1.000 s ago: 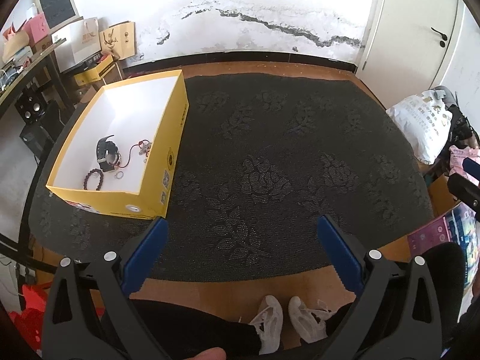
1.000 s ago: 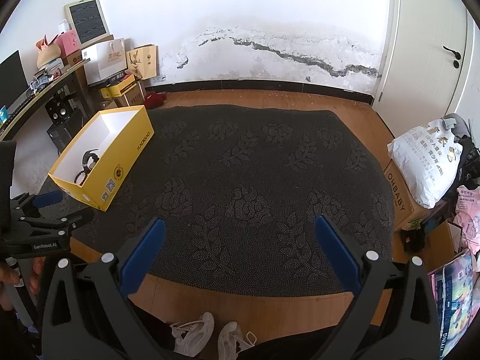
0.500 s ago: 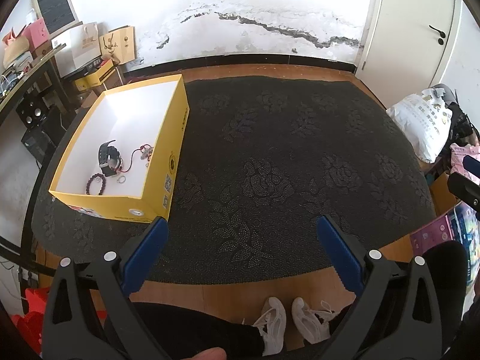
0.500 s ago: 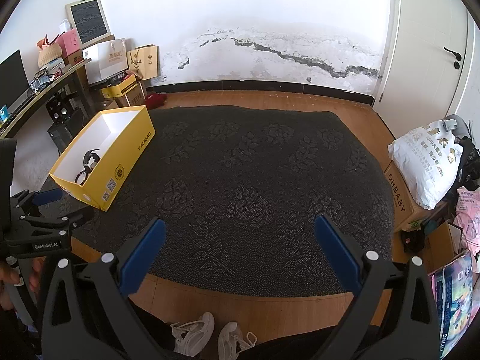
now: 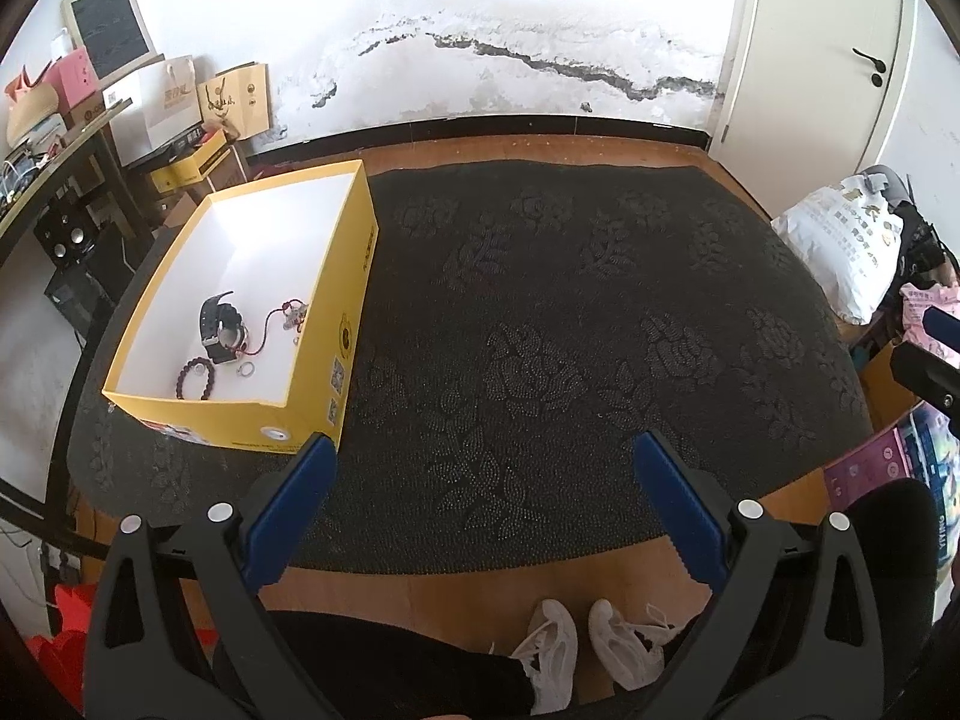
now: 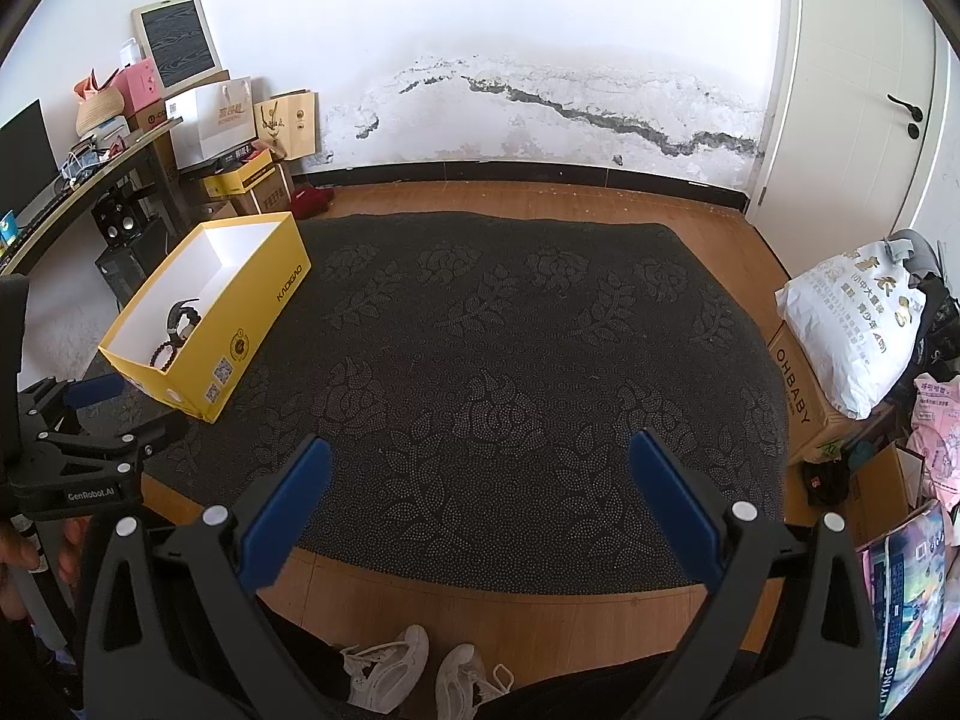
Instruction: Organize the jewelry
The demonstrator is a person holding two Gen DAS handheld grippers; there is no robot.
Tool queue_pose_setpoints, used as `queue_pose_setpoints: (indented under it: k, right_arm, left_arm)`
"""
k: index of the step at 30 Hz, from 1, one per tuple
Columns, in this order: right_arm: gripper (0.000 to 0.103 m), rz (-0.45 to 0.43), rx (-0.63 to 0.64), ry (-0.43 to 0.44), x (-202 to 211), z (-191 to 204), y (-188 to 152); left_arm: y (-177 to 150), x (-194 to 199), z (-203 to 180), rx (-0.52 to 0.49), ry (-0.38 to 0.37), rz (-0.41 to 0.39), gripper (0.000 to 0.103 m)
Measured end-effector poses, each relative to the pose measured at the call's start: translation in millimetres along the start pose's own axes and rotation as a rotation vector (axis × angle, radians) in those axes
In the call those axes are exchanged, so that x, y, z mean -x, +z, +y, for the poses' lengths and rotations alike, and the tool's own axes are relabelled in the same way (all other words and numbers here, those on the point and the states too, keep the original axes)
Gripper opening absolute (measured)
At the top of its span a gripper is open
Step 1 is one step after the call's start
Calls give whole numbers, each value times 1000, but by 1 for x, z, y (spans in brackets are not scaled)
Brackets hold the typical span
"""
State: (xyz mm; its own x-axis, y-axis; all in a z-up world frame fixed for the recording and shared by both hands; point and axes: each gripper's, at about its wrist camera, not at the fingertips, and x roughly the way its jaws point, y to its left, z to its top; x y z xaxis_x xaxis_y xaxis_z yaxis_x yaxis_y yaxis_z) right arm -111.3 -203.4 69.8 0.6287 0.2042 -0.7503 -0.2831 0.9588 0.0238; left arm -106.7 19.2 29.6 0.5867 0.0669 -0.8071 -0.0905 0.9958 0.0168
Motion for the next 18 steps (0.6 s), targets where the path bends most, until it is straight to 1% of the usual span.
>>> queue_pose_setpoints:
  k: [8,11,16,18]
  right_arm:
    - [96,0,-1,3,1,-1,0]
    - [96,0,-1,3,1,-1,1]
    - [96,6,-2,4,-1,-5,1]
    - [96,12,-6,5,-3,-6,1]
  left_arm:
    - [-2,2,-1,-7,-5,-12,97]
    - [-2,3,-2,-22,12,-26,97]
    - [-2,-4,2,2,-5,-2,97]
    - [-3,-6,3,2,-1,4,97]
